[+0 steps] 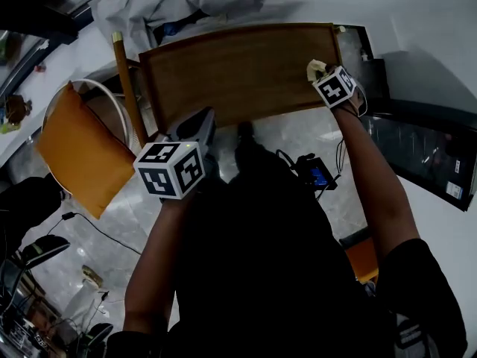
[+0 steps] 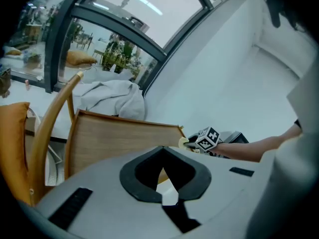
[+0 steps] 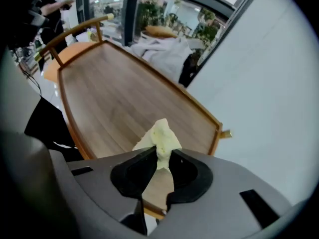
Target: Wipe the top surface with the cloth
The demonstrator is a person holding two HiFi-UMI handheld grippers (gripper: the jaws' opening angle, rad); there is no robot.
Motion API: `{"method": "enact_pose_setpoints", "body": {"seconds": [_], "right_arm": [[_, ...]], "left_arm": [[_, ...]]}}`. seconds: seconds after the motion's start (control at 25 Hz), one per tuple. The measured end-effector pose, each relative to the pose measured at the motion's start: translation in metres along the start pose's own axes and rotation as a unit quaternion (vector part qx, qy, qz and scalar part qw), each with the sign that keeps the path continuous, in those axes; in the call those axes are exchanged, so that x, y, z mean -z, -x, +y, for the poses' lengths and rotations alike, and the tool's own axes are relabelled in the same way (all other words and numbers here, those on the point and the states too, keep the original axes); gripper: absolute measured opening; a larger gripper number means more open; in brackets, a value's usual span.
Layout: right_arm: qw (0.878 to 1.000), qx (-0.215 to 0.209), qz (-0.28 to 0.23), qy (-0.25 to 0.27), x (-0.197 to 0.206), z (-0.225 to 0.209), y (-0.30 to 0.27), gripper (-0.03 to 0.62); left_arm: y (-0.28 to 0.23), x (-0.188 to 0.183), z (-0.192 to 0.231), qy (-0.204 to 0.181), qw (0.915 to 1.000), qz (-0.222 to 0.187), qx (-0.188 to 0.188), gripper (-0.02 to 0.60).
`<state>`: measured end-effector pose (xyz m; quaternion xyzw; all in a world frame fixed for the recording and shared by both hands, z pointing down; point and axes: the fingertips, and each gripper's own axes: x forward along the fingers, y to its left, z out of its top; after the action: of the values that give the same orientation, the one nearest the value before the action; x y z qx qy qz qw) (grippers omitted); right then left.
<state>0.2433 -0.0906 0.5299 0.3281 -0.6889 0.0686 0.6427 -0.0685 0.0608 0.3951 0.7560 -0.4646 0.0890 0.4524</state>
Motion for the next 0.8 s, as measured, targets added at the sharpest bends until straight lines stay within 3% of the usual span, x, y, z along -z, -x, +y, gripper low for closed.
{"method": "enact_pose_setpoints", "body": {"seconds": [0.08,0.2,0.4,0.64,0.8], "right_arm": [[0.997,-0.044,-0.06,0.004,-0.042,0.042,0.014,0.081],[0.983,-0.121,-0.133,0.024,-0.104,0.12,0.034,0.081],[0.94,-0.258,-0.197,0.104,-0.187,0.262,0.06,0.081],[0.905,-0.327,-0.2,0.184,-0.238,0.38,0.07,0.081],[0.899,-0.34,-0.196,0.196,-0.258,0.417,0.062,0.081]], "left_arm": [[0.018,-0.002,0.014,0.007,0.9999,-0.009,-0.008,0.012],[0.042,0.0,0.037,0.015,0.9995,-0.015,-0.023,0.012],[0.078,0.017,0.065,0.02,0.999,-0.002,-0.039,0.012],[0.103,0.045,0.092,0.01,0.9978,0.041,-0.052,0.012],[0.113,0.054,0.103,0.004,0.9973,0.052,-0.051,0.012]]}}
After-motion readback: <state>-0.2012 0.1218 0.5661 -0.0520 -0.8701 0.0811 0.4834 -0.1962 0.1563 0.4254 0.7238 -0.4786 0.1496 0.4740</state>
